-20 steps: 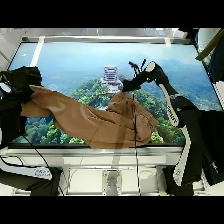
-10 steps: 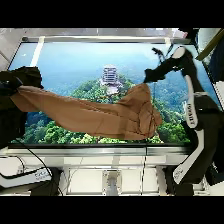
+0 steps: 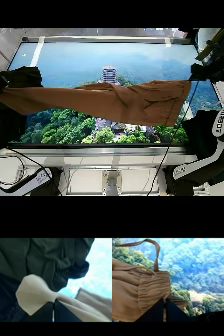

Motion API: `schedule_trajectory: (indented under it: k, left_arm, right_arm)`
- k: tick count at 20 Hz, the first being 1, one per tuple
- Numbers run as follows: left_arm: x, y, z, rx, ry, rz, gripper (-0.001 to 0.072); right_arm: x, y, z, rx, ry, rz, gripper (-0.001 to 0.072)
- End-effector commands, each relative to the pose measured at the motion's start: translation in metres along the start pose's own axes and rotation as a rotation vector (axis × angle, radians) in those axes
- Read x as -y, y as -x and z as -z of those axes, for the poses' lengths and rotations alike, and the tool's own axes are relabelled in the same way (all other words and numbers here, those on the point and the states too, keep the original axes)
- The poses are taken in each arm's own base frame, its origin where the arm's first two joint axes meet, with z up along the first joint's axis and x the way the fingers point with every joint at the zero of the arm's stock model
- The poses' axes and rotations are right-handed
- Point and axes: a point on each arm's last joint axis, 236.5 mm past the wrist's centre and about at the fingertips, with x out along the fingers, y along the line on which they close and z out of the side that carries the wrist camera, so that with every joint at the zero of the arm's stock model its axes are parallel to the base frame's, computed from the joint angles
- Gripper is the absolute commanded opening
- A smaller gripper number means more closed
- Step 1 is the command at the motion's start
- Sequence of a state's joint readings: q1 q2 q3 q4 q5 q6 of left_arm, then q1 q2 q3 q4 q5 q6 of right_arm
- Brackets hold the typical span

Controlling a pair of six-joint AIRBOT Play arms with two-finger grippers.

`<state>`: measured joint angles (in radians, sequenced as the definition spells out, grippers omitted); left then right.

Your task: Fold the clothes and pants, and hang the long-sleeved shirts on hangers.

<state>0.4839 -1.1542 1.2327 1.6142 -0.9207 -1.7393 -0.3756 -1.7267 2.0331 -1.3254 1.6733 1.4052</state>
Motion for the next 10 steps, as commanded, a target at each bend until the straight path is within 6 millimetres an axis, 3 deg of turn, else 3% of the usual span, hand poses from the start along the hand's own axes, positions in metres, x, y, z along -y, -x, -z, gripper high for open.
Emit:
schedule_trajectory:
  k: [1,6,10]
  left_arm:
    - [-0.004,-0.009,0.028,-0.081,0.004,-0.009,0.0008]
    - [-0.008,-0.024,0.063,-0.167,0.002,-0.022,0.0007]
    - [-0.012,-0.028,0.087,-0.238,0.0,-0.034,0.0008]
  right_arm:
    - [0.028,-0.012,-0.002,0.031,-0.092,0.031,0.0021]
    - [0.046,-0.062,-0.025,0.128,-0.333,0.031,0.0021]
    - [0.036,-0.082,-0.05,0.209,-0.322,0.024,0.0041]
